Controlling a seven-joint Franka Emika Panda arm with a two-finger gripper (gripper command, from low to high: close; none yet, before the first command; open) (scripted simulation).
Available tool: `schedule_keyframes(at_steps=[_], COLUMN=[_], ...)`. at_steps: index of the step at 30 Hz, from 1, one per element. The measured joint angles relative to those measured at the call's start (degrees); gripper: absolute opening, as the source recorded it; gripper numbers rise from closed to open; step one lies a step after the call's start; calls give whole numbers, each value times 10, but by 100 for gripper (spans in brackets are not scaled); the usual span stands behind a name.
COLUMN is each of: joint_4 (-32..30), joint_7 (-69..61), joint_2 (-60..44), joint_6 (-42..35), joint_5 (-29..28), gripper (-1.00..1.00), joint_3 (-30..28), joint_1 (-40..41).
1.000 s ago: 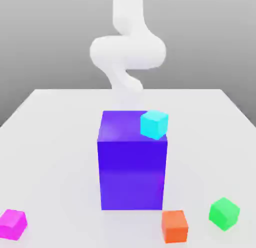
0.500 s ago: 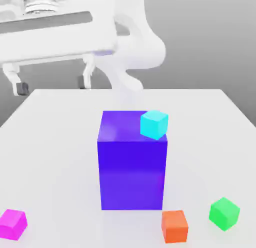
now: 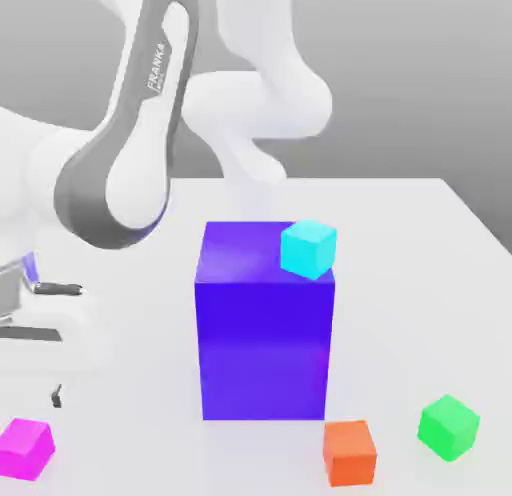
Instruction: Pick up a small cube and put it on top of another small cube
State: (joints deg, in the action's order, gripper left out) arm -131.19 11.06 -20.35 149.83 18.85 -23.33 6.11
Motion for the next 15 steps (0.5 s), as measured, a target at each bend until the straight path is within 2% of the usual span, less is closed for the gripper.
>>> schedule_keyframes(at_steps=[4,5,11,15], joint_4=[16,21,24,8], joint_7=[-35,-44,-48,-20], joint_2=[-81,-101,-111,-54], joint_6=[53,67,73,33], joint_5=[36,49,55,16], gripper=[0,-100,-100,-100], joint_3=[35,48,55,19], joint_1=[38,49,54,26])
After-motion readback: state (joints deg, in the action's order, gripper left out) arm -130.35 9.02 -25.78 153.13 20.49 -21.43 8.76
